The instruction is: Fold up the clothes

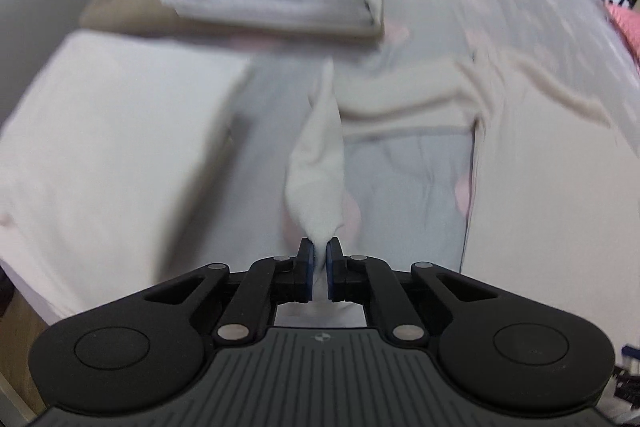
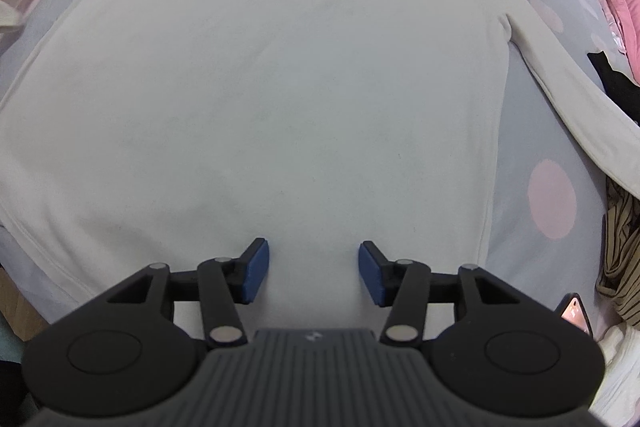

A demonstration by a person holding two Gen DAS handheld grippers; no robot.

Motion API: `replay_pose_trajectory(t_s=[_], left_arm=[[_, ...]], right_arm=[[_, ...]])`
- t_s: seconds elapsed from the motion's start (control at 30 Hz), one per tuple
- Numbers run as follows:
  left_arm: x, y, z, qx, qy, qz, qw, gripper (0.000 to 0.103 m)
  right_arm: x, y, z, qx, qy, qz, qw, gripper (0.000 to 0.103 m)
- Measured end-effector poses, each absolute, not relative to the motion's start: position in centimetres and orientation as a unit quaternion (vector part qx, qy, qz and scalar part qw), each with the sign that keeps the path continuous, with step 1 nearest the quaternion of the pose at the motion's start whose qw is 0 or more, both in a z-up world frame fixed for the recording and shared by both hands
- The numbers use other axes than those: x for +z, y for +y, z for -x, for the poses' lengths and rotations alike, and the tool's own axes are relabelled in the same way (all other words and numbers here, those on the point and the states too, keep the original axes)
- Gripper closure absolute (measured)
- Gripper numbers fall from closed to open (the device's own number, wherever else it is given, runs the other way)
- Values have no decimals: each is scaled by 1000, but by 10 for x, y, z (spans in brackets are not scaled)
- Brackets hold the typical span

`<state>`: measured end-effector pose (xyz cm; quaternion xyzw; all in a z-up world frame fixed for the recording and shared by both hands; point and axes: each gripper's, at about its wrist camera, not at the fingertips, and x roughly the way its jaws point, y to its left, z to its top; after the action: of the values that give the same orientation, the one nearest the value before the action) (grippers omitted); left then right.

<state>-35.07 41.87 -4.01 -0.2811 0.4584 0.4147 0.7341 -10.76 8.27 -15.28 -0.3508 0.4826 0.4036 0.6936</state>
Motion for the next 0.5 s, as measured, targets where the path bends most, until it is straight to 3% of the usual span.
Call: replay_pose_trajectory(t_s=[0.23,0.5], left_arm=[[47,455,356,470,424,207,746,99],[68,481,368,510,449,118,724,99]], right_arm=[[-150,89,118,408,467,368,692,48],[-148,95,121,408,471,363,693,48]])
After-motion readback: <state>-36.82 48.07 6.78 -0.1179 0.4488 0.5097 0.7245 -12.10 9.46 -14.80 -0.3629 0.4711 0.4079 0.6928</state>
